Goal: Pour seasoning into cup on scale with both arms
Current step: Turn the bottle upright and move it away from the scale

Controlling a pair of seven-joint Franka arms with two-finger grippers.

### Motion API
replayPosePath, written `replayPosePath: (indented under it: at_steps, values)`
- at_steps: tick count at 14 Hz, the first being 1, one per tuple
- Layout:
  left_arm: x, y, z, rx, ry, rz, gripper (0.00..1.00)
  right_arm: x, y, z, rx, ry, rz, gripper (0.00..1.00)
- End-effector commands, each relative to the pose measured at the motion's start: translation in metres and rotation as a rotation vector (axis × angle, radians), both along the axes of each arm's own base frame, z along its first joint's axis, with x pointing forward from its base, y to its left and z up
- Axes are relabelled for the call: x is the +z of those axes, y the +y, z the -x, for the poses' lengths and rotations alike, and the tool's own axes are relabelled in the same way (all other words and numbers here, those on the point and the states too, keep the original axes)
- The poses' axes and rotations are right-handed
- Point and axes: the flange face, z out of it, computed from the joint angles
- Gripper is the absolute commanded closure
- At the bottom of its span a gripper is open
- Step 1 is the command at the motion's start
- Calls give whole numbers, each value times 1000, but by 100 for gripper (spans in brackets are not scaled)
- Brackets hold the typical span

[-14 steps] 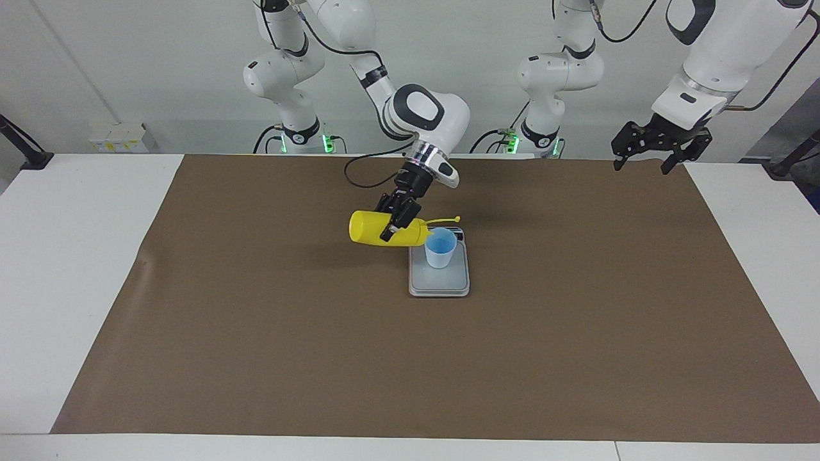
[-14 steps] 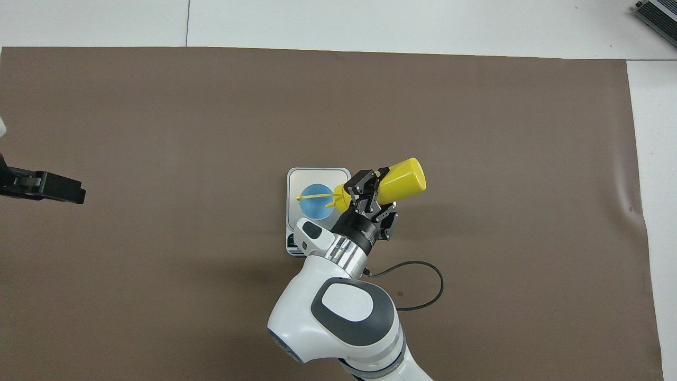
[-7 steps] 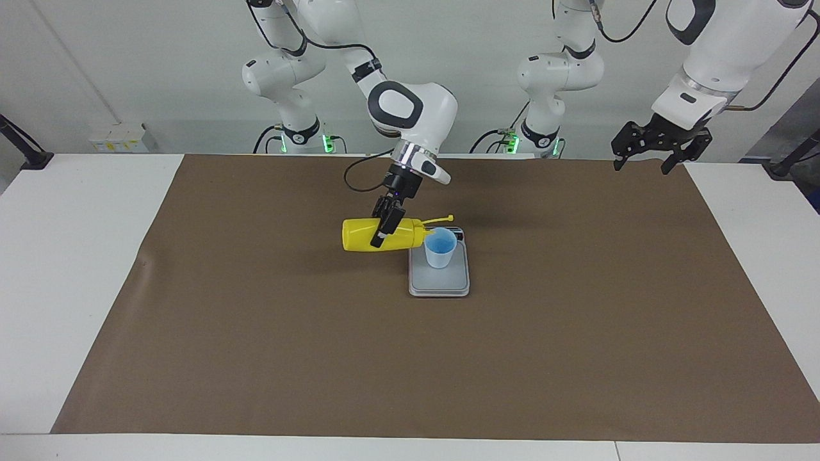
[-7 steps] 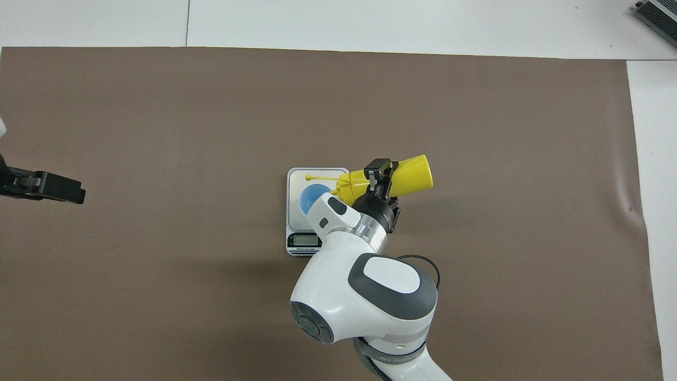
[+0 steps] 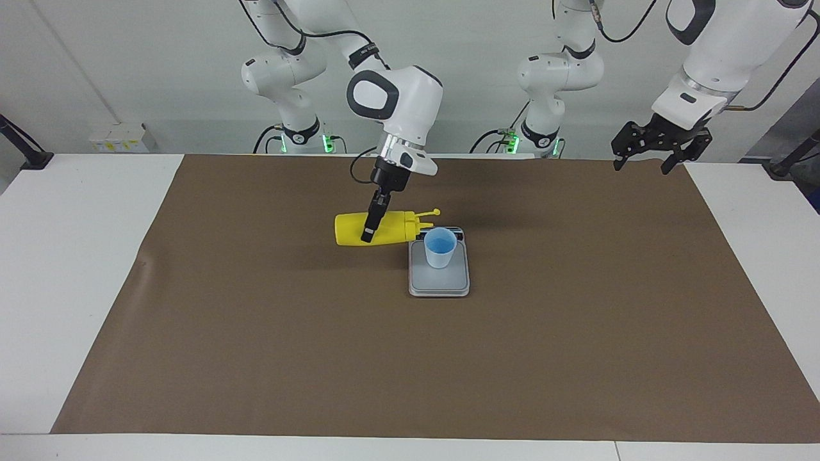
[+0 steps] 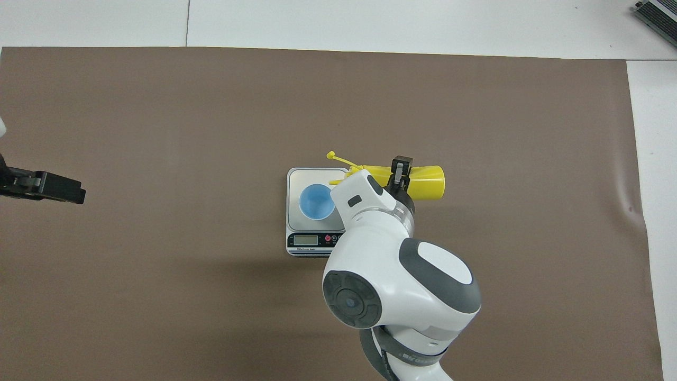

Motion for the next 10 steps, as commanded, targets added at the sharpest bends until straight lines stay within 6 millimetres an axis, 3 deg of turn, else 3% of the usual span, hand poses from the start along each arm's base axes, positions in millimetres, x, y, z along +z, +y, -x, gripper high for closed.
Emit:
replayPosePath:
  at_steps: [1, 7, 10]
  values:
    - [-1, 2, 4, 8, -3, -15, 0, 28, -30, -6, 0, 62, -89, 100]
    - [0, 2, 4, 8, -4, -15, 0, 73, -119, -31, -69, 210, -404, 100]
    - [0, 2, 4, 8, -4, -15, 0, 76, -188, -53, -11, 248, -560, 100]
